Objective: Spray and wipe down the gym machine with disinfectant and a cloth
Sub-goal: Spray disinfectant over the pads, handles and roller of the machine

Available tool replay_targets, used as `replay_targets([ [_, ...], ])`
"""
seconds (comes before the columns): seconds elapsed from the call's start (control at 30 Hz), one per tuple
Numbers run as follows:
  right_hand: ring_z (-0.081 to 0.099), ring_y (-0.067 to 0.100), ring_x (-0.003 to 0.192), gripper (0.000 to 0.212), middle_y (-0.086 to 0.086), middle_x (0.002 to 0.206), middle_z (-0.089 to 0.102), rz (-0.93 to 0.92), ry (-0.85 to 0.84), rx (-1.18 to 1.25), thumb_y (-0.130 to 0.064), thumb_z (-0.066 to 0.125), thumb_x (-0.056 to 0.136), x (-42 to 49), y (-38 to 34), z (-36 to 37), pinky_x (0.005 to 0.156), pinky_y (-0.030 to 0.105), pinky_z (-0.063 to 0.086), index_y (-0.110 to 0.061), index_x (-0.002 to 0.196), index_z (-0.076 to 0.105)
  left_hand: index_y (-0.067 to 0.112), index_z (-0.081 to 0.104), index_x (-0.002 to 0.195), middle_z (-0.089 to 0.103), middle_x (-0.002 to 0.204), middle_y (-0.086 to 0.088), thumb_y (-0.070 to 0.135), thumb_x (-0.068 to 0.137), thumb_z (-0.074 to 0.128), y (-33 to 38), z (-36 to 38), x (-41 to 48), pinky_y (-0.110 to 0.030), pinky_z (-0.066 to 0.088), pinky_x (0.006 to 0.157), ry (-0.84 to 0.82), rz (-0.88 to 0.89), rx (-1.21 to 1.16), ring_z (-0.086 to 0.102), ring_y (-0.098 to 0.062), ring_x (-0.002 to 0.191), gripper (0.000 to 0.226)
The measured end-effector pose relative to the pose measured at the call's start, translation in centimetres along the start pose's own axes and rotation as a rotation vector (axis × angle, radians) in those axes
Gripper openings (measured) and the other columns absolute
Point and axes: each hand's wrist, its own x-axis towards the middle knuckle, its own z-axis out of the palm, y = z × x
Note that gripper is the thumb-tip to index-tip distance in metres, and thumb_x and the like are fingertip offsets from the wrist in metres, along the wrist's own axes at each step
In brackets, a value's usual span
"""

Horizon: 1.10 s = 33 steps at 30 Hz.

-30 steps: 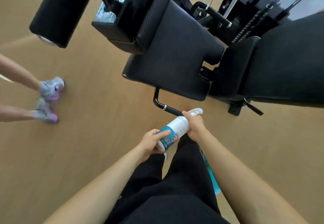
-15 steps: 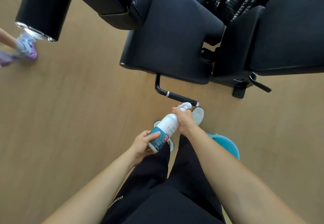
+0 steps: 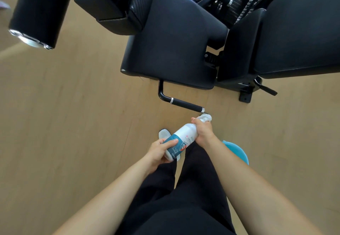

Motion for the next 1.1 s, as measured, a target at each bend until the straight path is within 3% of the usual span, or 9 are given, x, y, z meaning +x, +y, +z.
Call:
replay_targets([
  [0.13,0.066,0.032,0.079,0.022,0.015,0.101,0.063,0.029,-0.012,0.005,-0.003,0.066,0.09,-0.2,-0.3,1.2,0.074,0.046,0.059,-0.01,0.107,0.054,0.011,0.061,0.123,0.074,0.115,-0.012,0.039,0.09,0.077,0.0,-0.7,-0.3,-0.034,0.061,0.076,0.027,0.003,0.0,0.073,-0.027,0.099,0.046],
  [0.3,0.067,0.034,0.078,0.026,0.018,0.1,0.063,0.028,0.005,-0.036,-0.001,0.065,0.087,-1.0,-1.3,2.2,0.067,0.042,0.059,-0.009,0.107,0.05,0.008,0.063,0.122,0.076,0.113,-0.015,0.038,0.089,0.077,0.7,-1.2,-0.8,-0.035,0.06,0.074,0.027,0.003,-0.032,0.074,-0.028,0.093,0.047],
  [0.47,0.072,0.041,0.099,0.03,0.022,0.116,0.068,0.003,0.0,-0.048,-0.01,0.069,0.09,-2.3,-3.6,1.0,0.087,0.059,0.06,-0.009,0.116,0.052,0.009,0.064,0.122,0.074,0.113,-0.015,0.04,0.09,0.076,3.3,0.1,-1.4,-0.033,0.06,0.07,-0.01,0.039,-0.005,0.073,-0.03,0.098,0.046],
  [0.63,0.074,0.036,0.086,0.049,0.019,0.109,0.07,-0.097,-0.066,0.03,-0.022,0.079,0.087,-3.6,-8.1,-0.1,0.074,0.049,0.063,-0.008,0.126,0.053,0.011,0.063,0.122,0.073,0.114,-0.015,0.045,0.089,0.076,7.3,2.9,-1.3,-0.035,0.061,0.073,-0.054,0.087,0.037,0.075,-0.029,0.097,0.049],
  [0.73,0.075,0.037,0.088,0.054,0.021,0.109,0.071,-0.136,-0.113,0.032,-0.021,0.081,0.083,-3.4,-12.6,0.2,0.078,0.055,0.063,-0.007,0.127,0.053,0.01,0.062,0.123,0.075,0.113,-0.015,0.051,0.079,0.082,10.2,5.3,-0.6,-0.039,0.06,0.077,-0.056,0.123,0.002,0.075,-0.028,0.091,0.063],
  [0.8,0.075,0.037,0.09,0.045,0.021,0.115,0.069,-0.175,-0.138,0.017,-0.018,0.078,0.085,-2.5,-16.6,0.7,0.083,0.057,0.062,-0.012,0.122,0.053,0.009,0.061,0.124,0.074,0.114,-0.015,0.049,0.081,0.081,12.7,7.1,0.2,-0.034,0.061,0.071,-0.056,0.147,-0.037,0.074,-0.024,0.09,0.061],
  [0.9,0.076,0.031,0.09,0.033,0.015,0.122,0.064,-0.252,-0.159,-0.046,-0.011,0.07,0.092,-0.9,-23.7,2.2,0.082,0.051,0.063,-0.012,0.121,0.055,0.006,0.057,0.126,0.072,0.118,-0.019,0.037,0.092,0.074,17.4,10.3,1.7,-0.029,0.058,0.065,-0.05,0.165,-0.134,0.072,-0.022,0.085,0.049],
  [1.0,0.075,0.035,0.098,0.041,0.017,0.123,0.064,-0.308,-0.172,-0.134,-0.011,0.071,0.088,0.9,-31.2,4.6,0.083,0.05,0.064,-0.014,0.125,0.054,0.008,0.056,0.128,0.071,0.118,-0.019,0.036,0.092,0.073,23.1,13.3,4.1,-0.03,0.059,0.065,-0.01,0.193,-0.219,0.072,-0.023,0.087,0.049],
  [1.1,0.074,0.029,0.092,0.049,0.014,0.117,0.063,-0.343,-0.181,-0.161,-0.012,0.07,0.09,3.2,-38.2,7.1,0.072,0.04,0.065,-0.016,0.133,0.046,0.01,0.06,0.128,0.072,0.119,-0.016,0.036,0.091,0.074,29.1,15.5,7.3,-0.032,0.06,0.072,0.053,0.207,-0.29,0.072,-0.024,0.094,0.047],
])
